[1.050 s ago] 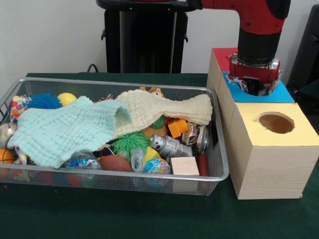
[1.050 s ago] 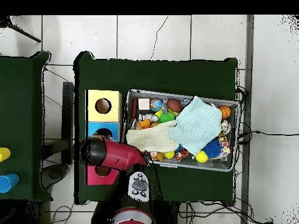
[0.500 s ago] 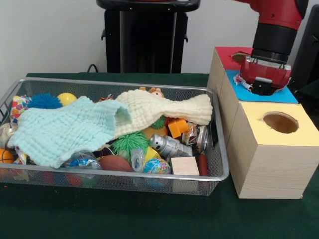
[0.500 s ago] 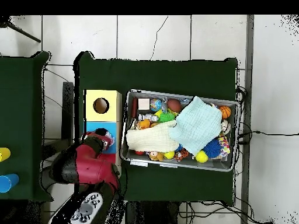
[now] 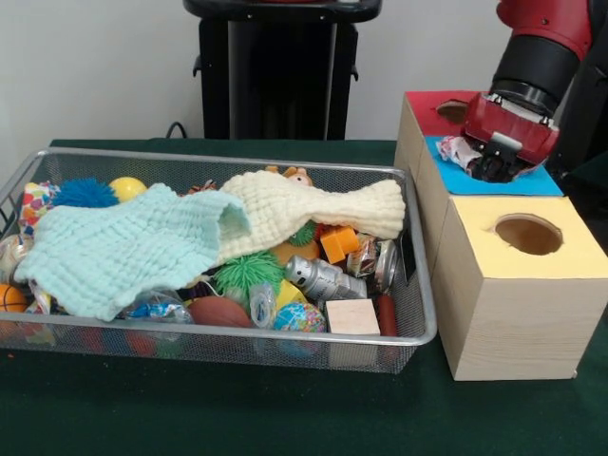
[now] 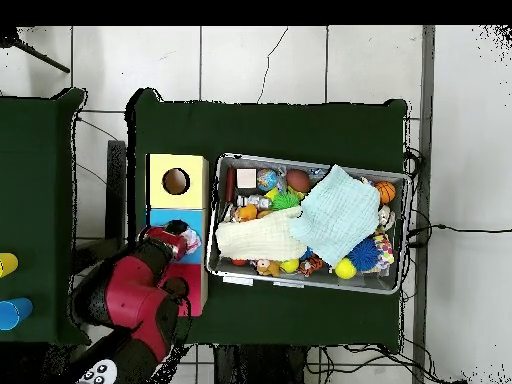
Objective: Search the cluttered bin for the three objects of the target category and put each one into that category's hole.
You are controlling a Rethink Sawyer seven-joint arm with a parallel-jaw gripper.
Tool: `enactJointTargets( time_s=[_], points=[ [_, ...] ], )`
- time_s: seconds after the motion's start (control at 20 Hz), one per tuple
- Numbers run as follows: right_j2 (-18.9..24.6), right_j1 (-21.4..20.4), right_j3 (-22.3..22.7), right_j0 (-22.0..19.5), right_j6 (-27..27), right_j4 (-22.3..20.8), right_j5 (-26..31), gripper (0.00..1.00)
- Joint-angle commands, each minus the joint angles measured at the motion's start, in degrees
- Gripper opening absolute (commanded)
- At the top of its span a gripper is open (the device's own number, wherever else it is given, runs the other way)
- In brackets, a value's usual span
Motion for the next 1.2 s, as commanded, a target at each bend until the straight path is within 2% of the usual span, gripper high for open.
enactJointTargets(
  time_s=[0.05,0.2,0.35,0.45,0.55,0.65,0.85,1.0,1.1,1.2],
  points=[
    [8.12,-6.28,-0.05,-10.69,3.14,-5.77,15.04,0.0],
    [15.85,-15.6,4.64,-17.51,1.61,-8.05,20.4,0.0],
    [24.34,-22.36,9.35,-24.19,0.63,-7.48,23.66,0.0],
    [28.07,-25.59,11.43,-27.47,-0.01,-6.85,25.94,0.0],
    [33.59,-28.53,14.33,-31.77,-1.39,-4.74,28.05,0.0],
    [36.5,-30.04,15.15,-34.62,-2.42,-4.45,29.65,0.0],
    [38.66,-31.43,13.61,-37.45,-1.76,-6.53,33.79,0.0],
    [39.34,-32.44,12.82,-38.38,-0.93,-8.28,34.16,0.0],
    [37.33,-33.05,11.34,-37.11,0.71,-10.37,34.37,0.0],
    [31.73,-32.92,8.51,-33.43,3.19,-13.99,34.04,0.0]
  ],
)
